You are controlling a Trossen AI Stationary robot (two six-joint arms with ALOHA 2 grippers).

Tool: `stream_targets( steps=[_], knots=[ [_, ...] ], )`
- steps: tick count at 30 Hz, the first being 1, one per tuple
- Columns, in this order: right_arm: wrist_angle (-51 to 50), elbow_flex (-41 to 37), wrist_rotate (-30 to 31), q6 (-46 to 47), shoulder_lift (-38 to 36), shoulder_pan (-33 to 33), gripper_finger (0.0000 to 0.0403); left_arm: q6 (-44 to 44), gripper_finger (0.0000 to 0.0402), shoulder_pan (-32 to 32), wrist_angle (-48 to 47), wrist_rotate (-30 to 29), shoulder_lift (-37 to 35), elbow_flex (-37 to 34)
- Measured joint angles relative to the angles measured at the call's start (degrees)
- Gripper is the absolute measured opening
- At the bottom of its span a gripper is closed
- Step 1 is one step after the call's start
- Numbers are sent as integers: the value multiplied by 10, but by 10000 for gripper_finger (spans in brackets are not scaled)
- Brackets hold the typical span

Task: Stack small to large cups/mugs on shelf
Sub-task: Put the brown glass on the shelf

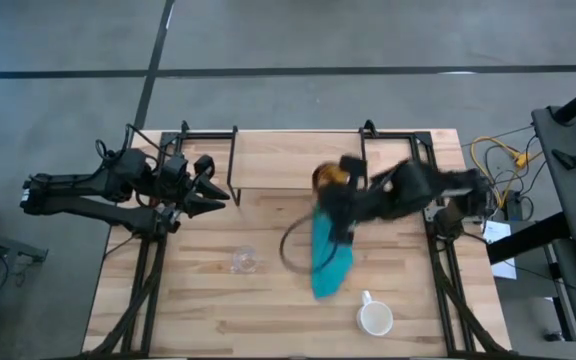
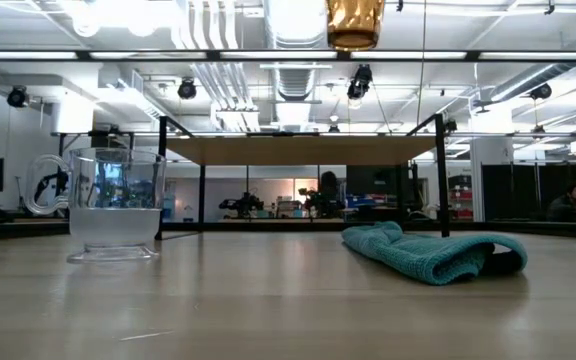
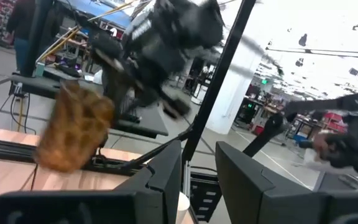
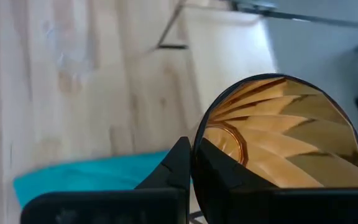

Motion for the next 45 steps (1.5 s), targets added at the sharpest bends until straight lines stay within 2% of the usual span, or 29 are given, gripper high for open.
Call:
stream_targets(
  steps=[5, 9, 15, 22, 28, 36, 45],
  knots=[
    [-3, 0, -6, 30, -48, -70, 13, 0, 86, 0, -31, 0, 0, 0],
    [-3, 0, -62, 26, -65, -130, 13, 0, 86, 0, -43, 0, 0, 0],
    [-3, -4, -138, 6, -56, -202, 13, 0, 86, 0, -43, 0, 0, 0],
    [-3, -39, -154, -23, -32, -255, 13, 0, 86, 0, -44, 0, 0, 0],
    [-3, -94, -179, -37, -24, -287, 13, 0, 86, 0, -45, 0, 0, 0],
    [11, -152, -177, -69, -23, -306, 13, 0, 86, 0, -45, 0, 1, 0],
    [84, -171, -177, -86, -23, -306, 13, 0, 86, 0, -44, 0, 3, 0]
  ],
)
